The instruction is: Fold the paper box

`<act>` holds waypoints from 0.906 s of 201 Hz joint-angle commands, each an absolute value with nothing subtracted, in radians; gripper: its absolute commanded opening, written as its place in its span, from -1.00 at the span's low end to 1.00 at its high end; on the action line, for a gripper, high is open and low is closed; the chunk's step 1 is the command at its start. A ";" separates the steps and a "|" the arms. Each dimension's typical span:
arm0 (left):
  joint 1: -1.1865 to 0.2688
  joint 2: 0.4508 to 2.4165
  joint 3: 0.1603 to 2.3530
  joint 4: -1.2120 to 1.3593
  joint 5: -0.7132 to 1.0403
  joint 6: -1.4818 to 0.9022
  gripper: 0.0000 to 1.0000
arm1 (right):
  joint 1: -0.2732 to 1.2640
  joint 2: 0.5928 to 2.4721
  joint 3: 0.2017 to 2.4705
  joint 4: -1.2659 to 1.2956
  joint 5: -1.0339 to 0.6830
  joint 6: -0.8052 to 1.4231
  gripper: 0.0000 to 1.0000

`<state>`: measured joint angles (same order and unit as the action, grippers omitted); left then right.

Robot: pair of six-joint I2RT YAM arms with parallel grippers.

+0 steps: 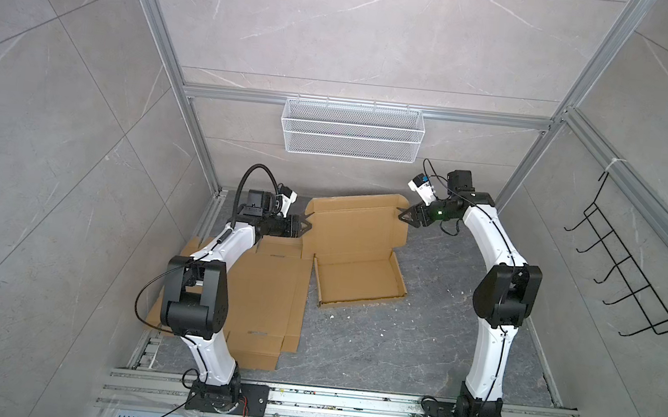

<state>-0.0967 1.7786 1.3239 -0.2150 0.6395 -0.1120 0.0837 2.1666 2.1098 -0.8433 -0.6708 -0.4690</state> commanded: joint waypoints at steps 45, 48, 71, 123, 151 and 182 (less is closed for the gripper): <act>-0.117 1.802 1.371 -0.192 0.695 -0.089 -0.30 | 0.095 2.213 2.148 -0.879 -0.693 -0.473 0.16; -0.118 1.804 1.371 -0.192 0.695 -0.089 -0.33 | 0.095 2.212 2.148 -0.878 -0.695 -0.472 0.13; -0.124 1.811 1.374 -0.195 0.695 -0.087 -0.48 | 0.103 2.217 2.142 -0.875 -0.696 -0.465 -0.03; -0.140 1.819 1.380 -0.197 0.685 -0.094 -0.93 | 0.116 2.189 2.082 -0.850 -0.670 -0.451 -0.54; -0.154 1.811 1.376 -0.193 0.675 -0.108 -1.00 | 0.128 2.135 1.987 -0.773 -0.635 -0.409 -0.70; -0.182 1.789 1.357 -0.153 0.645 -0.124 -1.00 | 0.133 2.058 1.847 -0.619 -0.575 -0.297 -0.89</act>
